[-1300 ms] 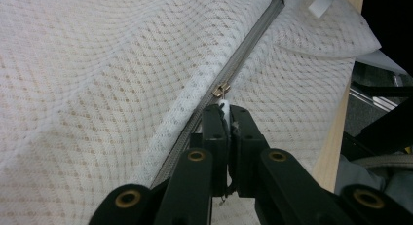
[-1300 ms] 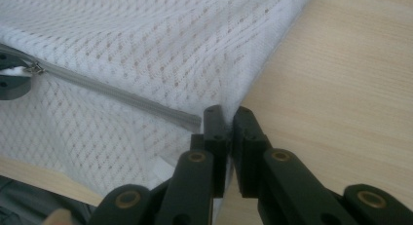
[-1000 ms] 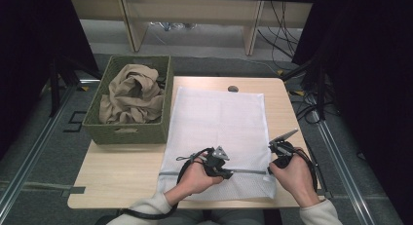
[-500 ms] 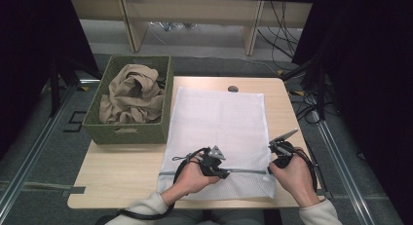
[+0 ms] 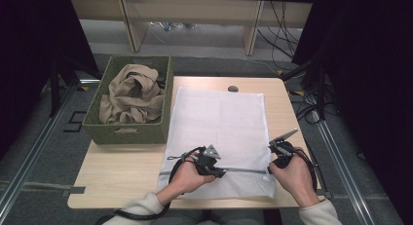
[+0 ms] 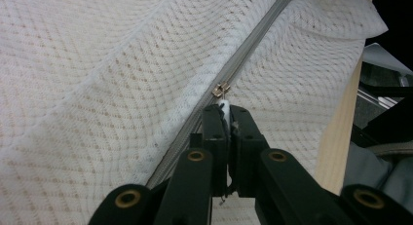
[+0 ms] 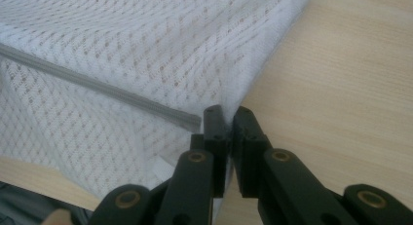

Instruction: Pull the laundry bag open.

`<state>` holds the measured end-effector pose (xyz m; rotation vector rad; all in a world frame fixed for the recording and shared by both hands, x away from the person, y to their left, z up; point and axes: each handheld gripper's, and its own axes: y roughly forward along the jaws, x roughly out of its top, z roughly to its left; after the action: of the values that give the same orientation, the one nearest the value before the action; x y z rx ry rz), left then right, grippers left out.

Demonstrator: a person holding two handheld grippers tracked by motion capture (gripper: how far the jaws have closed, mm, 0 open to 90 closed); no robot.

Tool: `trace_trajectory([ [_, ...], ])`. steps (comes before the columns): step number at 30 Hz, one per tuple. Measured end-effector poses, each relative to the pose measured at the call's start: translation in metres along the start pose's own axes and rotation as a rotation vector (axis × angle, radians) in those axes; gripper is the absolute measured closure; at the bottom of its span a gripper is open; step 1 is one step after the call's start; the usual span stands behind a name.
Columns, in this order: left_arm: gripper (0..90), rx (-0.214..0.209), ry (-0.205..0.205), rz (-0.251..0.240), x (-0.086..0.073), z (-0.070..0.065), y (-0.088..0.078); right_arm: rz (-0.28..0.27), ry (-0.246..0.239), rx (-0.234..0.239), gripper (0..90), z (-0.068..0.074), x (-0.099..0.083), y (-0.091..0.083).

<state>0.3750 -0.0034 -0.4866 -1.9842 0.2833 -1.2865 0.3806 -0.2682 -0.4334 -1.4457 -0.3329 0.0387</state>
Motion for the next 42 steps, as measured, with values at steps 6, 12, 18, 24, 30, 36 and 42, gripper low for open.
trace_trajectory([
  [6, 86.6, -0.001, -0.002, 0.001, -0.003, 0.002, -0.002, 0.001, 0.001, 0.002, 86.5, 0.0, 0.0, 0.0],
  [12, 86.6, 0.004, -0.009, 0.0, -0.004, 0.003, -0.004, -0.002, 0.008, 0.002, 86.5, -0.002, 0.0, -0.001],
  [18, 86.6, 0.009, -0.004, 0.004, -0.006, 0.005, -0.006, -0.002, 0.013, 0.004, 86.5, -0.002, 0.0, -0.001],
  [24, 86.6, 0.008, -0.009, 0.006, -0.007, 0.005, -0.008, -0.001, 0.012, 0.006, 86.5, -0.001, 0.0, -0.001],
  [30, 86.6, 0.015, 0.002, 0.015, -0.008, 0.008, -0.012, -0.003, 0.012, 0.0, 86.5, -0.002, 0.0, 0.0],
  [36, 86.6, 0.018, -0.015, 0.014, -0.009, 0.009, -0.014, -0.002, 0.015, 0.004, 86.6, -0.002, 0.0, 0.0],
  [42, 86.6, 0.018, -0.004, 0.021, -0.01, 0.009, -0.014, -0.005, 0.013, 0.012, 86.5, -0.002, 0.0, 0.0],
])
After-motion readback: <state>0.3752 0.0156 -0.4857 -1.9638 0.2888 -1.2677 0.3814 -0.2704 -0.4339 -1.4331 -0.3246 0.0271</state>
